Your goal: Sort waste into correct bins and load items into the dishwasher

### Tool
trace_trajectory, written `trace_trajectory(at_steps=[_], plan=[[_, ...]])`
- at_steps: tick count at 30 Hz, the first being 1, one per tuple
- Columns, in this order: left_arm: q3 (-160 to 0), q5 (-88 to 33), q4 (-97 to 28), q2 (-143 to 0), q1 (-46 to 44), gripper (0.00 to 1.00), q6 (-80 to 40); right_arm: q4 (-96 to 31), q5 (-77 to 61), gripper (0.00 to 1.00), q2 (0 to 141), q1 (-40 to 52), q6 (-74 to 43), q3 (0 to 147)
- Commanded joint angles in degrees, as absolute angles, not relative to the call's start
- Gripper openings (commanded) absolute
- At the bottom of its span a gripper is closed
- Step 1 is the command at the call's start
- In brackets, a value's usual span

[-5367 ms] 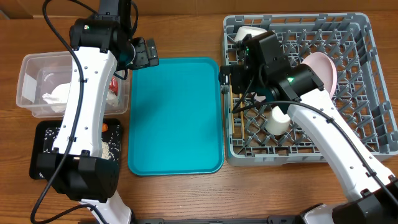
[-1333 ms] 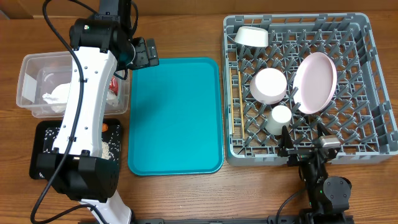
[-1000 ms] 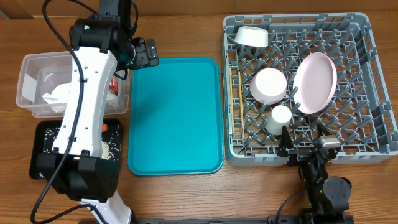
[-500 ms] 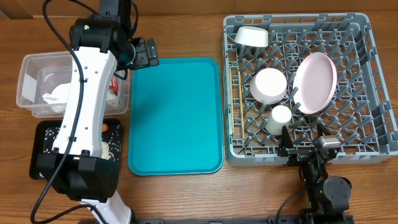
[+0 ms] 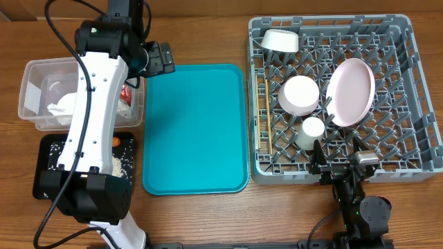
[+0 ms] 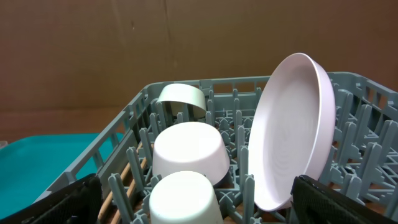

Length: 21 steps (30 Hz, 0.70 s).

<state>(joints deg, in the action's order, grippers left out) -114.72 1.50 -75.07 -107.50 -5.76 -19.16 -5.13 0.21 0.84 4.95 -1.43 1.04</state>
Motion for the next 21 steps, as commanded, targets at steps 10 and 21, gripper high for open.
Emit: trace_trajectory(at_steps=[10,21], plan=[[-114.5,1.0,-75.0,-95.9,-5.3,1.0,-19.3,-4.8,-0.1,1.0,0.2,4.8,-1.0,0.4],[-114.4,2.1,-78.0,-74.8,-5.3,1.0,-19.3,-4.8,-0.1,1.0,0.2,4.8,-1.1,0.4]])
